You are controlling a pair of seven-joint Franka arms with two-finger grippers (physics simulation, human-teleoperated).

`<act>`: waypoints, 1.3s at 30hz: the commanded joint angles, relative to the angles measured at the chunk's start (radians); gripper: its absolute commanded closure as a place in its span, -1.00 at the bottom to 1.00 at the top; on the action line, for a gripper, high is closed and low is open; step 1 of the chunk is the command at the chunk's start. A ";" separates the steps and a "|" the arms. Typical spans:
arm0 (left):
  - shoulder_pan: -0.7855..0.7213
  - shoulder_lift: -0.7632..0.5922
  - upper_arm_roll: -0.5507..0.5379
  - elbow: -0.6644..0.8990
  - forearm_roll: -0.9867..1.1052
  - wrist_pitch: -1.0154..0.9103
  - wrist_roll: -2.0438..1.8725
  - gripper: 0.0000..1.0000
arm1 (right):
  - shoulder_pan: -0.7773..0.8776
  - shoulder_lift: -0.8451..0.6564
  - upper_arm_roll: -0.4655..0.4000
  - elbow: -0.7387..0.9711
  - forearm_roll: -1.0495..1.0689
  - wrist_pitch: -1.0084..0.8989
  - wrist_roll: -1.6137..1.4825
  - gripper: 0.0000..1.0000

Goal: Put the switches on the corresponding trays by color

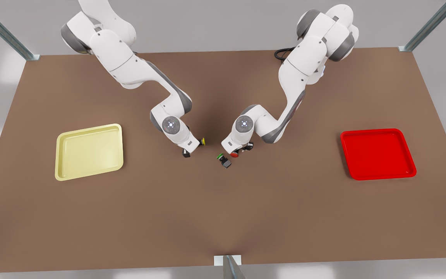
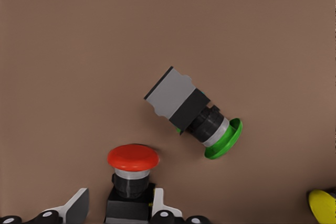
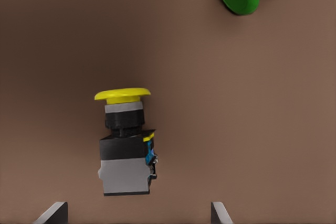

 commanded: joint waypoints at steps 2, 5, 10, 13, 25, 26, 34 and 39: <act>0.000 0.000 0.000 0.000 0.000 0.000 0.000 -0.30 | 0.001 0.001 0.000 0.005 0.000 0.000 -0.002 -1.00; 0.000 0.000 0.000 0.000 0.000 -0.006 0.000 -0.31 | 0.020 0.015 0.002 0.048 -0.034 0.000 0.000 -1.00; 0.000 -0.003 0.000 0.002 0.000 -0.012 0.000 -0.22 | 0.014 0.021 0.002 0.023 -0.034 0.026 0.008 -1.00; 0.000 -0.003 0.000 0.000 0.000 -0.014 -0.002 -0.24 | 0.017 0.006 0.002 -0.034 -0.034 0.083 0.020 -1.00; 0.000 -0.007 0.000 0.003 -0.003 -0.040 -0.003 -0.24 | 0.044 0.018 0.009 -0.018 -0.034 0.095 0.020 -1.00; 0.000 -0.007 0.000 0.003 -0.003 -0.040 -0.003 -0.20 | 0.044 0.020 0.009 -0.021 -0.034 0.110 0.020 -1.00; -0.002 -0.007 0.000 0.003 -0.003 -0.041 -0.017 -0.18 | 0.040 0.029 0.002 -0.026 -0.034 0.107 0.017 -1.00; -0.002 -0.003 0.000 0.002 -0.003 -0.037 -0.026 -0.18 | 0.041 0.036 0.000 -0.023 -0.034 0.107 0.014 -0.14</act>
